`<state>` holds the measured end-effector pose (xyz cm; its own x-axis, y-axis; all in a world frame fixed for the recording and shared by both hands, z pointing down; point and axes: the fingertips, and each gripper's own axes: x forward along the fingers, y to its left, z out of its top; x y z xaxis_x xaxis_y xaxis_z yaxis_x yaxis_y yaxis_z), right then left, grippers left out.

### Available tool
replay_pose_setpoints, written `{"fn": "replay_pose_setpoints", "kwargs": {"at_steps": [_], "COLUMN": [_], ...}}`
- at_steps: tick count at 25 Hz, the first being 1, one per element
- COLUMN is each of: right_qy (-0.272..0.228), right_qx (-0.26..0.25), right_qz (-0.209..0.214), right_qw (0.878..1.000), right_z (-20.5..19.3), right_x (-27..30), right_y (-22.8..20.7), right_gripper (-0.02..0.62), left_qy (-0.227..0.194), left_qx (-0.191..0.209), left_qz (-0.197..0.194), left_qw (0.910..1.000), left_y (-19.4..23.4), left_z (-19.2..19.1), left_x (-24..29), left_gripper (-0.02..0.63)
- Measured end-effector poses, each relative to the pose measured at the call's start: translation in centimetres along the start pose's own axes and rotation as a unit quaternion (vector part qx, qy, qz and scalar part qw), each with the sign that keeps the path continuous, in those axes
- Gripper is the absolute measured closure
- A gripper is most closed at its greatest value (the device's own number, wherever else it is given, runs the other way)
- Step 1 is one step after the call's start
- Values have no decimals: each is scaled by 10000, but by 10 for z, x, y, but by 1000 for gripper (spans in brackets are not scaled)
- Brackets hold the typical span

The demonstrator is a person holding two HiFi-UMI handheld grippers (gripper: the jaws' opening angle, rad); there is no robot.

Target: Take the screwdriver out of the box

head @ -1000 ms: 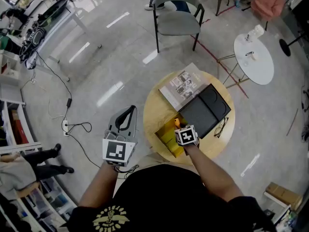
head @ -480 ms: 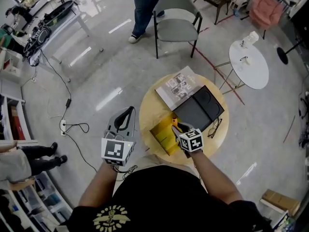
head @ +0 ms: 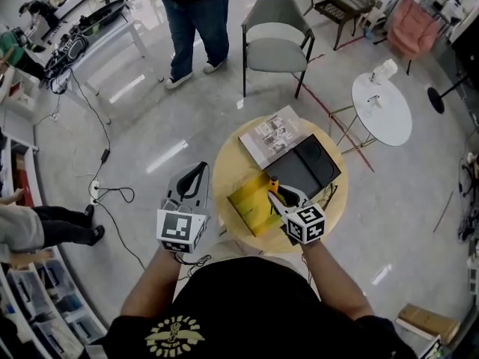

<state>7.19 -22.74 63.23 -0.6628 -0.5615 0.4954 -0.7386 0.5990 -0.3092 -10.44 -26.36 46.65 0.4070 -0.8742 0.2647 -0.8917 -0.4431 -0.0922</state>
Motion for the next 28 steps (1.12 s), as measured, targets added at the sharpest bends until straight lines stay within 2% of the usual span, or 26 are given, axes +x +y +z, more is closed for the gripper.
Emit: {"fn": "replay_pose_setpoints", "kwargs": {"at_steps": [11,28], "right_qy": [-793,-1645], "right_qx": [-544,-1216], "right_qz": [104,392], "right_qw": [9953,9781], "right_z": [62,129], "right_x": [-50,-106], "right_y": [33,77], "right_gripper": [474,475], "left_qy": [-200,-363], "left_qx": [58,-33], "left_qz": [-34,-14], "left_qw": [9998,9993], "left_y": [-13,-22], "left_z": [17,26], "left_x": [-15,-39], "left_gripper": [589,589]}}
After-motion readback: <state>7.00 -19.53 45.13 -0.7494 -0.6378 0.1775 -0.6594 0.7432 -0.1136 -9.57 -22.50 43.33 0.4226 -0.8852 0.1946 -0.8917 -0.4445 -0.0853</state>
